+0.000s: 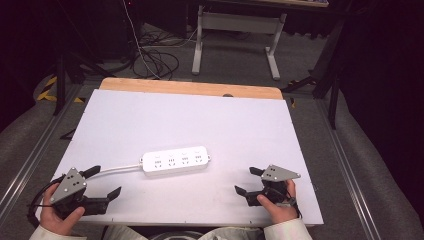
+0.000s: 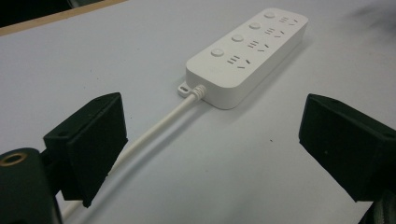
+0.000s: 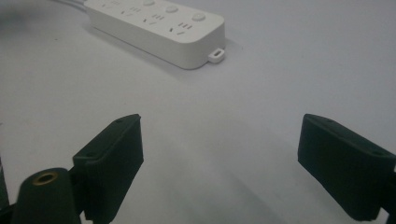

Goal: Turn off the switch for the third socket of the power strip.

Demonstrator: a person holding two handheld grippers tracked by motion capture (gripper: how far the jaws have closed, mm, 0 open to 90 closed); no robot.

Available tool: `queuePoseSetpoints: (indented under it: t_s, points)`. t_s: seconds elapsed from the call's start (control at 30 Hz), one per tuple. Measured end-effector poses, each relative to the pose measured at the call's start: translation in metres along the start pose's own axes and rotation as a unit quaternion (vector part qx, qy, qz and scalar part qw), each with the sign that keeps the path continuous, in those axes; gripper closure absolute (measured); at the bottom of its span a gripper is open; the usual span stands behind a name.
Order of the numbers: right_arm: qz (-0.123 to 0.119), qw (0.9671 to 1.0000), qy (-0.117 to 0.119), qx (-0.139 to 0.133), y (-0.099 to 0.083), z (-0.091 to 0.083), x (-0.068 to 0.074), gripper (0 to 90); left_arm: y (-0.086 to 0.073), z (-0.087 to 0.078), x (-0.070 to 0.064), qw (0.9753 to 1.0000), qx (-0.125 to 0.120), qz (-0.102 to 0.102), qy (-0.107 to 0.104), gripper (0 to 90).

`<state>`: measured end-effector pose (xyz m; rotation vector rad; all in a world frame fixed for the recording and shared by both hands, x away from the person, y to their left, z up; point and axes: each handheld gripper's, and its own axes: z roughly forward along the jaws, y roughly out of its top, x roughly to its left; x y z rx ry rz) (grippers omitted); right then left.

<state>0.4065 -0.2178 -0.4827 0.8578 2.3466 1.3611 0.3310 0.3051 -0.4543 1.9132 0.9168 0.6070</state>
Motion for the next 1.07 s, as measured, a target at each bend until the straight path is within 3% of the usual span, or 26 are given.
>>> queuePoseSetpoints:
  t_s: [0.17, 0.47, 1.07]
  points:
    - [0.006, 0.9999, -0.01, 0.002, -0.007, -0.0044, -0.0015, 14.8, -0.001, 0.0014, -0.0004, 1.0, 0.0, 0.001, 0.0, 8.4]
    - [-0.006, 0.9998, -0.016, -0.006, -0.003, -0.0054, -0.0011, 14.9, -0.0009, 0.0018, 0.0004, 0.9999, -0.01, 0.003, 0.006, 8.4]
    - [-0.007, 0.9992, -0.034, -0.021, -0.0023, -0.0097, -0.0025, 14.9, -0.0013, 0.0021, 0.0006, 1.0, -0.003, 0.006, 0.008, 8.4]
